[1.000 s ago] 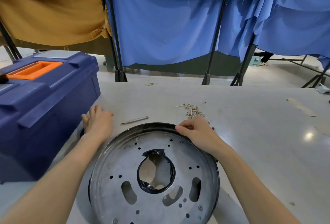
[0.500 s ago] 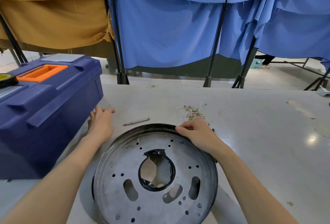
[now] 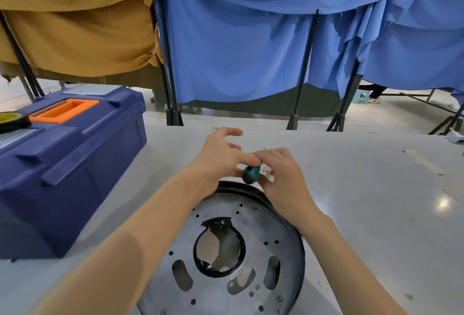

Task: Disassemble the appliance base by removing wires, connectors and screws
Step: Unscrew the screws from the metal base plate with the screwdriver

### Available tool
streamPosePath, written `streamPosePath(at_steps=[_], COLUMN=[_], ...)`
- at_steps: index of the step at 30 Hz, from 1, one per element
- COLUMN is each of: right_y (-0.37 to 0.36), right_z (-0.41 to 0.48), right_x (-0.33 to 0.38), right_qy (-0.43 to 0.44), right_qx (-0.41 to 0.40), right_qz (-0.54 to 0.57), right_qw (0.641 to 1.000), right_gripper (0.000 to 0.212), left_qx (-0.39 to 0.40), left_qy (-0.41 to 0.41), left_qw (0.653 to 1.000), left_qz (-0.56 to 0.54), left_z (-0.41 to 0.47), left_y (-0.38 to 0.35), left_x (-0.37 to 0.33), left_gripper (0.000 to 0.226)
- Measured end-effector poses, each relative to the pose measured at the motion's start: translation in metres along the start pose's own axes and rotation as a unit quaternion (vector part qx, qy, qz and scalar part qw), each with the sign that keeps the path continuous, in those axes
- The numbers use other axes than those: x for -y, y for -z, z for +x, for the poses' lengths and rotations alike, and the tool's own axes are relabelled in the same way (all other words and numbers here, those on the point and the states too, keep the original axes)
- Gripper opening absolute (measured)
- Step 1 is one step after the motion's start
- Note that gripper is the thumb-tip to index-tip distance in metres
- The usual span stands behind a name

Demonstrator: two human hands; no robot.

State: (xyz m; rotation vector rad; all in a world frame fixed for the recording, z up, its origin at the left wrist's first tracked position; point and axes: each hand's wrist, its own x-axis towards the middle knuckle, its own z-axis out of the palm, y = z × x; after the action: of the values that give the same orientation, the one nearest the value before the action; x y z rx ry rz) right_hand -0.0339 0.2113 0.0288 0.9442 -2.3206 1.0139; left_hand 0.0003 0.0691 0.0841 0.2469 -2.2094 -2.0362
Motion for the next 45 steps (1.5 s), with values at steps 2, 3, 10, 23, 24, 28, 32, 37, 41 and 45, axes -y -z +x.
streamPosePath(at_steps=[2,3,10,23,24,28,32,37,41,45], right_y=[0.003,0.006,0.025,0.016,0.016,0.015,0.011,0.009,0.009,0.01], right_z=[0.0,0.001,0.006,0.005,0.005,0.004,0.003,0.003,0.003,0.003], right_x=[-0.002,-0.004,-0.007,-0.006,-0.007,-0.007,-0.006,-0.007,-0.008,-0.007], right_qy=[0.047,0.067,-0.171,-0.217,-0.217,-0.214,-0.213,-0.212,-0.21,-0.207], right_qx=[-0.058,-0.089,-0.194,-0.052,-0.047,-0.031,-0.025,-0.028,-0.024,-0.009], right_qz=[-0.046,-0.068,0.253,0.325,0.323,0.321,0.319,0.313,0.317,0.318], right_qw=[0.996,0.991,0.932,0.919,0.92,0.922,0.923,0.925,0.925,0.925], right_gripper=[0.034,0.034,0.014,0.022,0.022,0.025,0.034,0.035,0.034,0.033], left_qx=[0.02,0.031,0.053,0.049,0.046,0.041,0.036,0.038,0.035,0.031], left_qy=[-0.002,-0.001,-0.053,-0.03,-0.033,-0.037,-0.036,-0.038,-0.036,-0.035], left_qw=[1.0,0.999,0.993,0.963,0.962,0.962,0.962,0.962,0.963,0.963], left_qz=[-0.017,-0.04,0.093,0.265,0.267,0.267,0.267,0.268,0.266,0.264], left_z=[-0.004,-0.004,-0.003,-0.006,-0.007,-0.007,-0.007,-0.007,-0.007,-0.007], left_y=[-0.01,-0.012,0.007,0.005,0.004,0.002,0.001,0.001,0.001,0.0], left_x=[0.001,0.003,0.035,0.071,0.071,0.071,0.072,0.073,0.073,0.074], left_gripper=[0.066,0.062,0.009,0.005,0.007,0.01,0.006,0.006,0.01,0.01])
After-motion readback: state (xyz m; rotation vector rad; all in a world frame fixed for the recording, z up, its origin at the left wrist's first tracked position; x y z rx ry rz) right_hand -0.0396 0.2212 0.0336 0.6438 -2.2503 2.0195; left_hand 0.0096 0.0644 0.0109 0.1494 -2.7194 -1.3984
